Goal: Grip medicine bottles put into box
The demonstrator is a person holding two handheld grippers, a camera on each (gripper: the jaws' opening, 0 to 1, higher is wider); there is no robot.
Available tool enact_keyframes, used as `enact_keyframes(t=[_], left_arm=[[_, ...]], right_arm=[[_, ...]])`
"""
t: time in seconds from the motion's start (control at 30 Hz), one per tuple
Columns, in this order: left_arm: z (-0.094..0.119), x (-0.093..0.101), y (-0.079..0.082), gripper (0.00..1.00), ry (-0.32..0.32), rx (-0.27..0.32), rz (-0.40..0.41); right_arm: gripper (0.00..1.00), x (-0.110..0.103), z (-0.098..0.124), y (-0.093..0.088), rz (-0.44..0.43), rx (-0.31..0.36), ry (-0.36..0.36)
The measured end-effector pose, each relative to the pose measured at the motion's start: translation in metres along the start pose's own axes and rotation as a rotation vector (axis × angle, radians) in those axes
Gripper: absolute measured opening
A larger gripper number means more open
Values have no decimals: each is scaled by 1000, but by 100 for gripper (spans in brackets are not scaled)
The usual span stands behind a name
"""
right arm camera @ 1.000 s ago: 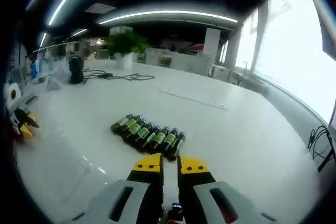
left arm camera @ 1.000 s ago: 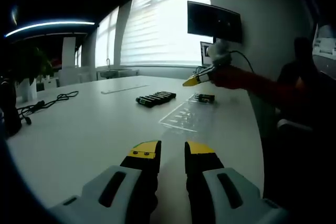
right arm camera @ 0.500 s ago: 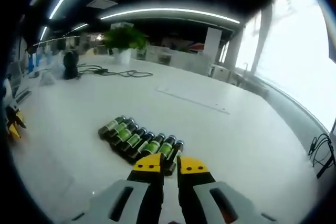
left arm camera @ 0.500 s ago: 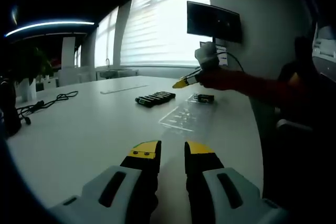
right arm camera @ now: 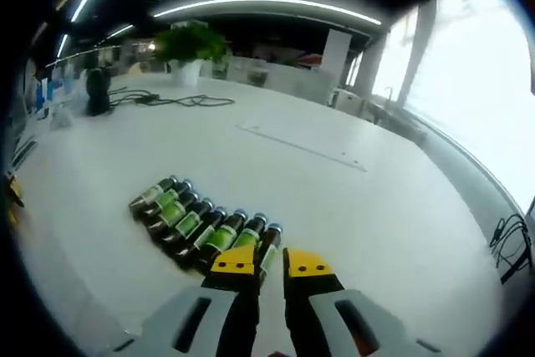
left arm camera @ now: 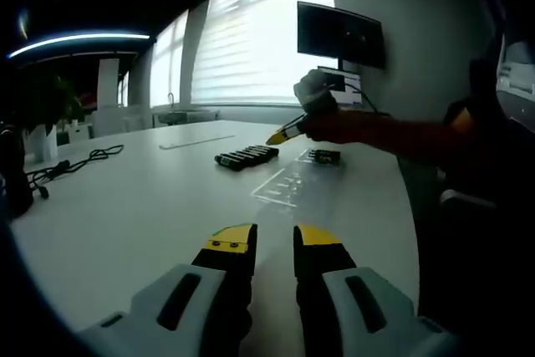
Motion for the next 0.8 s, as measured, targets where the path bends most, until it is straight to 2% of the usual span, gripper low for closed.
enact_keyframes(t=[0.8], left_arm=[[0,1,0,12,-3,-4,-4]], right_arm=[[8,9,-19,-14,-75,-86,19]])
Point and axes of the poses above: the point that each gripper's makers call its tool centre point, and the gripper's own axes: z roughly backward along the fingers, x roughly to its right, y roughly out of its top, the point moved 10 cm from there along z, roughly backward along the fingers, and after that the axes turned 11 degrees about x, right-handed, at the moved point
